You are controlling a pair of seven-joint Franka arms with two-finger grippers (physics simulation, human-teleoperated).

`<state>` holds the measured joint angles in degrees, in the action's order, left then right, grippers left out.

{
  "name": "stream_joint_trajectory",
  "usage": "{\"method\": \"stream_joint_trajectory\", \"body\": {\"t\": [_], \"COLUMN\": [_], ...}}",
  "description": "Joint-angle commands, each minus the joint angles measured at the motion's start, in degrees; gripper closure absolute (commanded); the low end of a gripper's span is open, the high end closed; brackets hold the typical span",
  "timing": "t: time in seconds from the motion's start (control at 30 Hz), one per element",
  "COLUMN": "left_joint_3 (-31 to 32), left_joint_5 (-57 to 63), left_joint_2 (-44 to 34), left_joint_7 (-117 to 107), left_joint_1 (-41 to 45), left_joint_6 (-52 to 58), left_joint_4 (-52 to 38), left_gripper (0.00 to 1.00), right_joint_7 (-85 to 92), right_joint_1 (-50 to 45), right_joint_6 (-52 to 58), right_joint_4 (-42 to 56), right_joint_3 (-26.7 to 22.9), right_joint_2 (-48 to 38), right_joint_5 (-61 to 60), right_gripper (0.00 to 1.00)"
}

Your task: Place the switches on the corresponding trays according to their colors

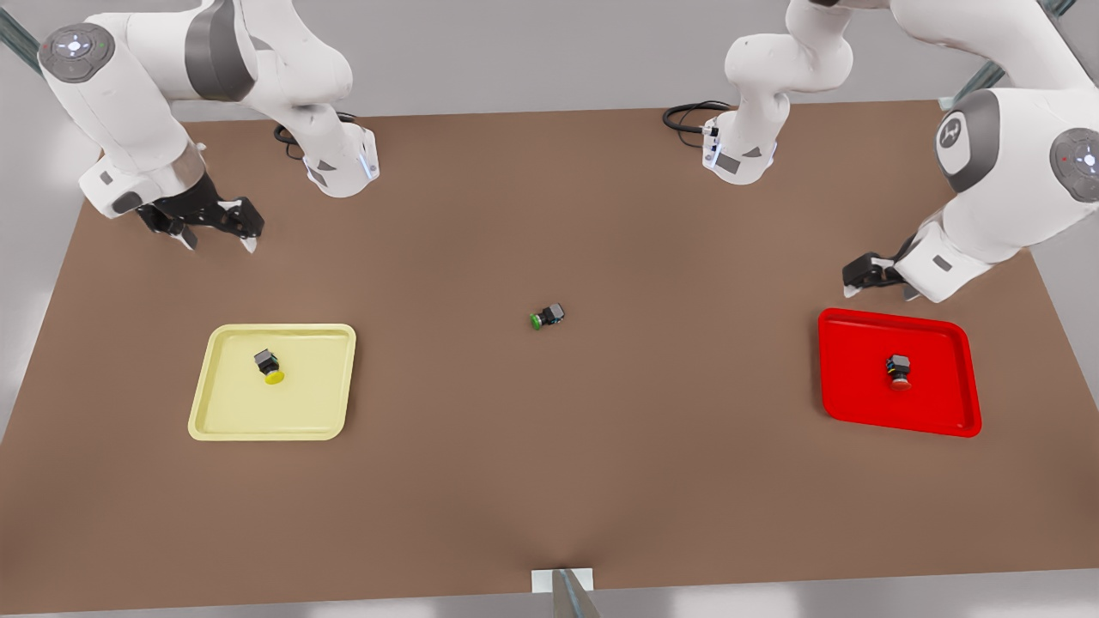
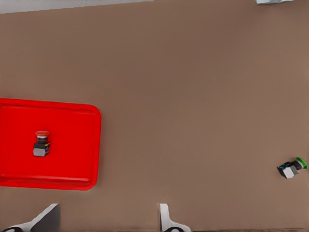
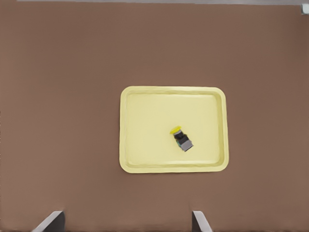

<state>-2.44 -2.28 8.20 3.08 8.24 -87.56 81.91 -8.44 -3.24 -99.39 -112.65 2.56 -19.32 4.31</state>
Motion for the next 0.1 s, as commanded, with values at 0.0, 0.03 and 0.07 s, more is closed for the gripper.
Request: {"method": "stream_joint_trajectory", "body": {"t": [0.0,0.03,0.07], "left_joint_3": [-0.02,-0.02,0.07], "left_joint_5": [0.0,0.0,0.0], "left_joint_2": [0.06,-0.02,-0.02], "left_joint_7": [0.0,0.0,0.0], "left_joint_1": [-0.94,-0.94,-0.94], "left_joint_6": [0.02,0.02,0.02], "left_joint_4": [0.0,0.0,0.0], "left_gripper": [0.0,0.0,0.0], "right_joint_7": [0.0,-0.08,-0.08], "right_joint_1": [-0.01,-0.01,0.08], "right_joint_6": [0.07,-0.01,-0.01], "right_joint_4": [-0.12,-0.56,-0.73], "right_joint_3": [-0.01,-0.01,-0.1], "right_joint_2": [-0.02,-0.02,0.25], "right_joint_5": [-0.01,-0.09,-0.27], "right_gripper": [0.0,0.0,0.0]}}
